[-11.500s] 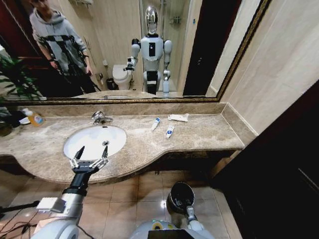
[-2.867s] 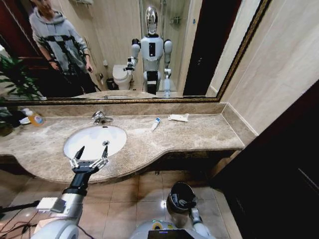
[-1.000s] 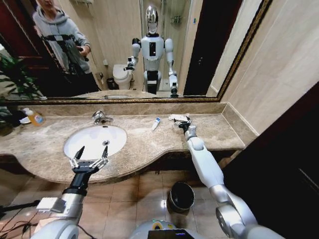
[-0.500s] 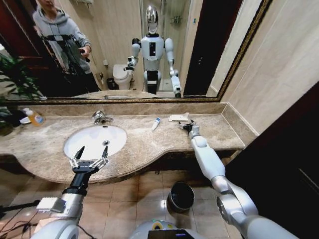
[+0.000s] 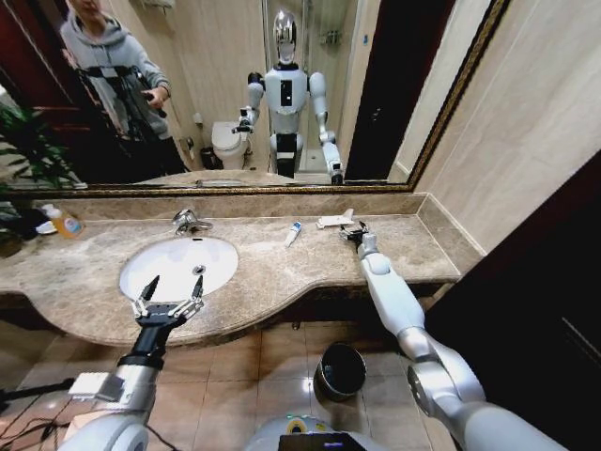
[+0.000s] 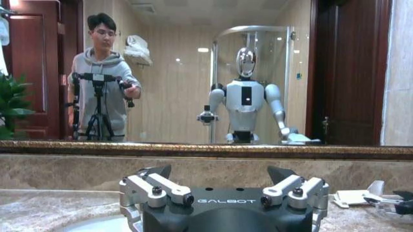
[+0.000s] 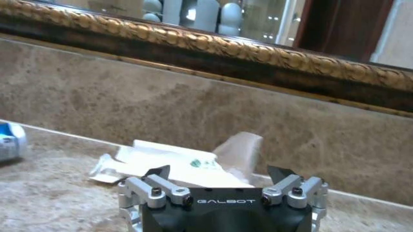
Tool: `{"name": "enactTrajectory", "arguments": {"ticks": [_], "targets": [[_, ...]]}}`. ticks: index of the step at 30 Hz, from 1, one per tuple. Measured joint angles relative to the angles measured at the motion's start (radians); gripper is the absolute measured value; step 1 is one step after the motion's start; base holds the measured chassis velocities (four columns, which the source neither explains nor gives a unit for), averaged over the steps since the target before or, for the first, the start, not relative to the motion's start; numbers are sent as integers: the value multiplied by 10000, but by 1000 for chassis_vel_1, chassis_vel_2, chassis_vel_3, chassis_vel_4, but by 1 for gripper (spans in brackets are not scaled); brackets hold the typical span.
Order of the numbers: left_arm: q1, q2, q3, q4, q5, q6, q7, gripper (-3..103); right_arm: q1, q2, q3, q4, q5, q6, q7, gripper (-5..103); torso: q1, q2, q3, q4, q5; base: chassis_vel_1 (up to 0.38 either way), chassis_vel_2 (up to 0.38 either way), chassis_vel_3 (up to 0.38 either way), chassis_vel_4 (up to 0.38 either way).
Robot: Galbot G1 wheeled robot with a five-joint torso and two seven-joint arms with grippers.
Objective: Pick up the trash from the sink and place it in the trash bin.
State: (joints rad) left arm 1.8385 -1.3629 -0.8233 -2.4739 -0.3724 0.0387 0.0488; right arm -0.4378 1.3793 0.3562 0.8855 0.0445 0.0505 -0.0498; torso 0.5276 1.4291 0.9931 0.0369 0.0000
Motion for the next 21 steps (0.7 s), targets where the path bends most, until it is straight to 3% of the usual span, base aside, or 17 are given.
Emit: {"name": "enactTrajectory", "arguments": {"ticks": [21], "targets": [[0, 0, 0, 0, -1, 0, 0, 100, -263, -42, 45, 220, -214, -157, 18, 100, 0, 1, 0, -2, 0, 0, 0, 0, 0]]}}
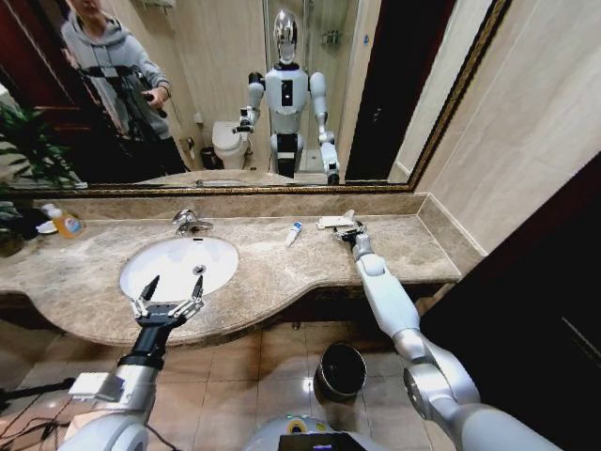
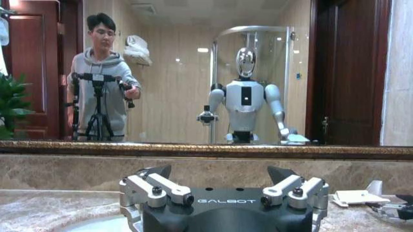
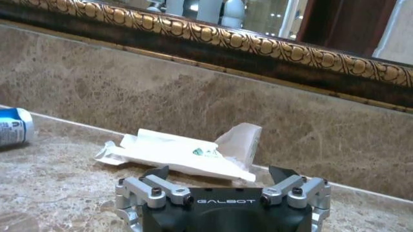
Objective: Pick up the trash from the sink and place it in the trash bin.
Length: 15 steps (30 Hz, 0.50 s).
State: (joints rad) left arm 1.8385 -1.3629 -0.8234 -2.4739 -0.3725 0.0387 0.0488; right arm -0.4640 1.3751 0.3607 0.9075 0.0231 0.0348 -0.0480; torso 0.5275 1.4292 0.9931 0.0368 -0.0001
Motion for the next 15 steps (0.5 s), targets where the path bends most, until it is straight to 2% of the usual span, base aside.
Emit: {"name": "enactTrajectory", "arguments": {"ticks": [12, 15], "targets": [[0, 0, 0, 0, 0, 0, 0, 100, 630, 356, -76, -725, -214, -71, 142, 100, 0, 0, 0, 0, 0, 0, 0, 0, 0], [0, 0, 0, 0, 0, 0, 0, 100, 1051, 564, -28, -1162, -244, 203, 151, 100, 0, 0, 0, 1, 0, 0, 0, 0, 0]]}}
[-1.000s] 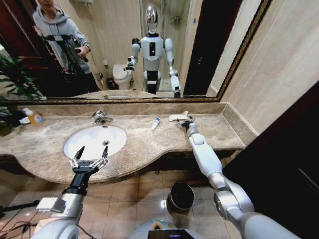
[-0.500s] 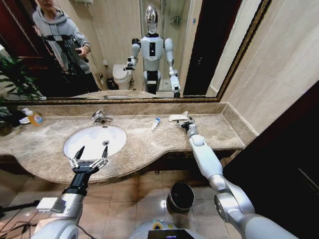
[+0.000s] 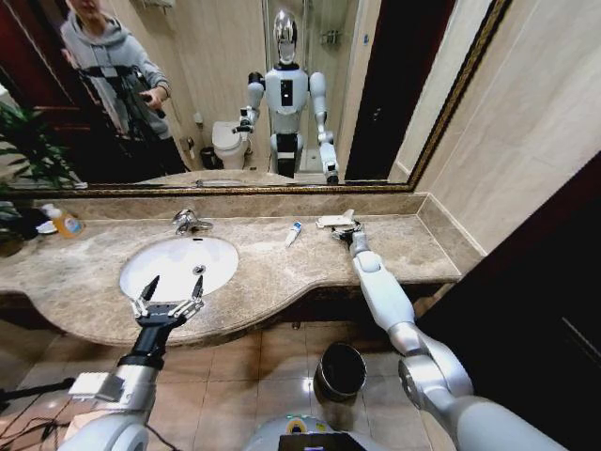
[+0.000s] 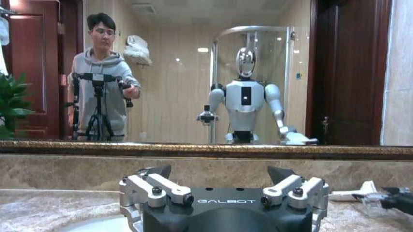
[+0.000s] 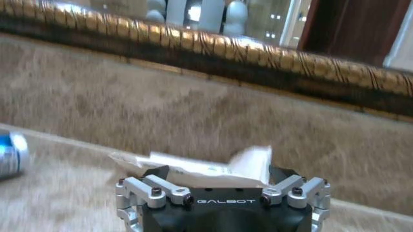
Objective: Pick up the trash from the sink and place it in the trash bin.
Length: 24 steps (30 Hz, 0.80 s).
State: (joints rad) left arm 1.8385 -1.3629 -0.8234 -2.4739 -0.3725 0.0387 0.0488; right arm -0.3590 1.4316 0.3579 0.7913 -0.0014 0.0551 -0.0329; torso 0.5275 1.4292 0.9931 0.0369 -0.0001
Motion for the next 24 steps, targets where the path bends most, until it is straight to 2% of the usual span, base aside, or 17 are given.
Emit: {"name": "enactTrajectory", "arguments": {"ticks": [1, 3, 7, 9, 10, 11, 15, 17, 21, 24], "targets": [[0, 0, 0, 0, 0, 0, 0, 100, 59, 26, 9, -83, -6, 26, 0, 103, 0, 0, 0, 1, -1, 0, 0, 0, 0], [0, 0, 0, 0, 0, 0, 0, 100, 159, 73, 11, -243, -2, 51, -12, 100, 0, 0, 0, 1, -1, 0, 0, 0, 0], [0, 0, 0, 0, 0, 0, 0, 100, 280, 154, 11, -489, -4, 101, -100, 88, 0, 0, 0, -1, 0, 0, 0, 0, 0], [0, 0, 0, 0, 0, 0, 0, 100, 290, 170, -11, -518, -20, 102, -176, 88, 0, 0, 0, -1, 0, 0, 0, 0, 0], [0, 0, 0, 0, 0, 0, 0, 100, 292, 177, -32, -525, -34, 103, -220, 77, 0, 0, 0, -1, 0, 0, 0, 0, 0], [0, 0, 0, 0, 0, 0, 0, 100, 292, 177, -32, -525, -34, 103, -220, 77, 0, 0, 0, -1, 0, 0, 0, 0, 0], [0, 0, 0, 0, 0, 0, 0, 100, 354, 185, -154, -630, -21, 63, -405, 55, 0, 0, 0, -1, -1, 0, 0, 0, 0], [0, 0, 0, 0, 0, 0, 0, 100, 379, 188, -161, -693, -21, 61, -434, 55, 0, 0, 0, -1, -1, 0, 0, 0, 0], [0, 0, 0, 0, 0, 0, 0, 100, 456, 170, -251, -948, 147, 35, -607, 33, 0, 0, -1, -2, -1, 0, 0, 0, 0], [0, 0, 0, 0, 0, 0, 0, 100, 422, 106, -316, -924, 209, 26, -655, 28, 0, 0, -1, -1, -2, 0, 0, 0, 0]]}}
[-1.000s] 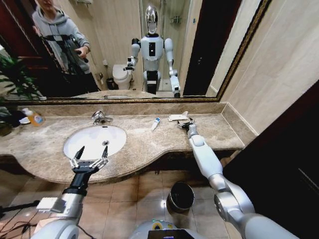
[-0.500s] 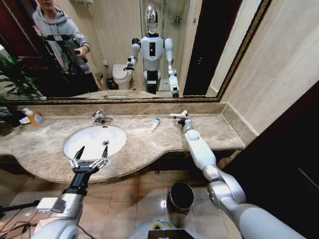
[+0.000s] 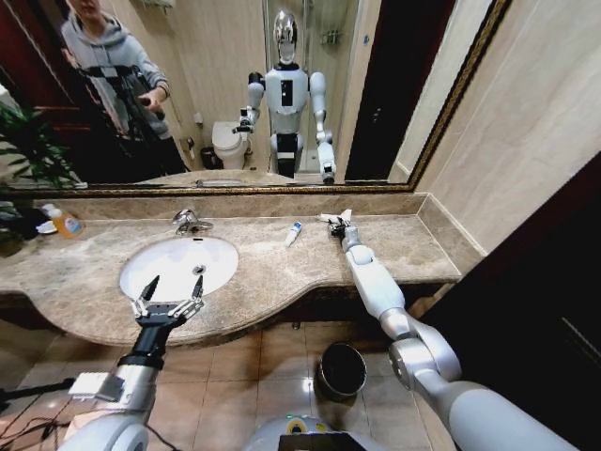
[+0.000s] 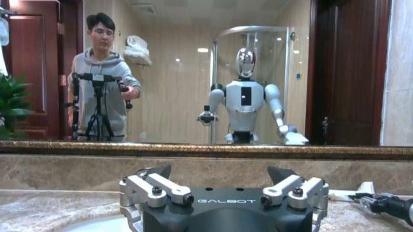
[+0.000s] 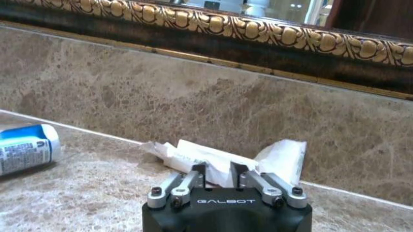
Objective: Pick up the trash from the sink and place it in the trash bin.
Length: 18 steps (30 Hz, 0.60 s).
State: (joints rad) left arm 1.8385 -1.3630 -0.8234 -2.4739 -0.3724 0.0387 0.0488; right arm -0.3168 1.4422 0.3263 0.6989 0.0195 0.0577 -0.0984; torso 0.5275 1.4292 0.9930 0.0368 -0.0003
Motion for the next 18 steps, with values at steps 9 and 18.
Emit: {"name": "enactTrajectory", "arguments": {"ticks": [9, 18], "targets": [[0, 0, 0, -1, 0, 0, 0, 100, -333, -233, -347, 645, 205, 7, -64, 22, 0, 0, 1, -1, 2, 0, 0, 0, 0], [0, 0, 0, -1, 0, 0, 0, 100, -496, -262, -605, 984, -156, 316, -120, 50, 0, 0, 1, 0, 3, 0, 0, 0, 0]]}}
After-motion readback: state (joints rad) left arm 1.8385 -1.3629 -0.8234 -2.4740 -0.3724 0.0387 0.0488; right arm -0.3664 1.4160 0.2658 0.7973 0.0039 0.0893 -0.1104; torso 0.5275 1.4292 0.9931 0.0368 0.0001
